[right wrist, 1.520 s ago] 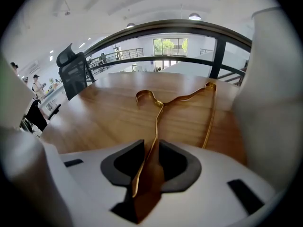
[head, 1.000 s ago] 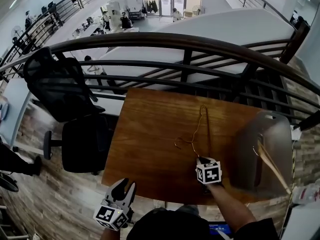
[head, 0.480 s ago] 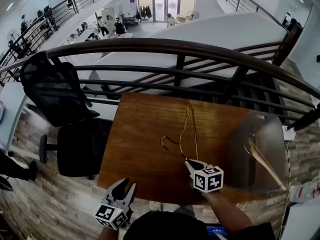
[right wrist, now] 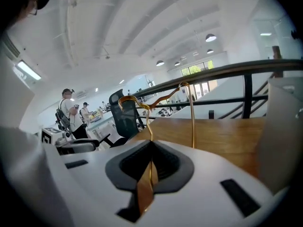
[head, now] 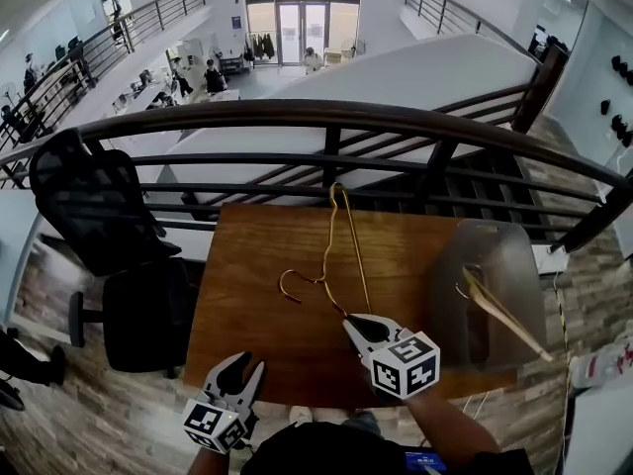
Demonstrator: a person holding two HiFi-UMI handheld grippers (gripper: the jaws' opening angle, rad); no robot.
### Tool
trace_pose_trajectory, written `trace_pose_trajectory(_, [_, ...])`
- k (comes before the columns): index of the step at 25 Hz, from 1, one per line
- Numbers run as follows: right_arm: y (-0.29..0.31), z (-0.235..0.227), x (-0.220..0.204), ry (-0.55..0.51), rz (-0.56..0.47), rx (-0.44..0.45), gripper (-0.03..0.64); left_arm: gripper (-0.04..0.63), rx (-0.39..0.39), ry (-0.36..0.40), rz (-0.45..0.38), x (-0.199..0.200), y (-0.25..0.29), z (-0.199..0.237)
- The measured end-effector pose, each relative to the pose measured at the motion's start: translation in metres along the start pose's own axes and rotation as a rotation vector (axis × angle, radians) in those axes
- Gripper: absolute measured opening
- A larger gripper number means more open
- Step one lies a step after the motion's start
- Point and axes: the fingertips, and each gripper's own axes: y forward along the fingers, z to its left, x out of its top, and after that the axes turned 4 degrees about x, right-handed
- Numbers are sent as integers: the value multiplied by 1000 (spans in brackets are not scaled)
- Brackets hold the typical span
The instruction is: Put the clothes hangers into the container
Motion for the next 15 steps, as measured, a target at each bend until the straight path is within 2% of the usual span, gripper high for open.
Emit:
trace_pose_trajectory(8, [-64,8,63,-147,-101,-32,8,124,-127,44,-14,16,31,-37])
trace_pose_trajectory(12, [-115,-5,90,-251,-131,-137,8,124,-200,51,-13,21,47,-66])
trace_pose_trajectory(15, [-157,-28,94,-287,-121,-234,8,124,-254,60,-7,20,61,-87])
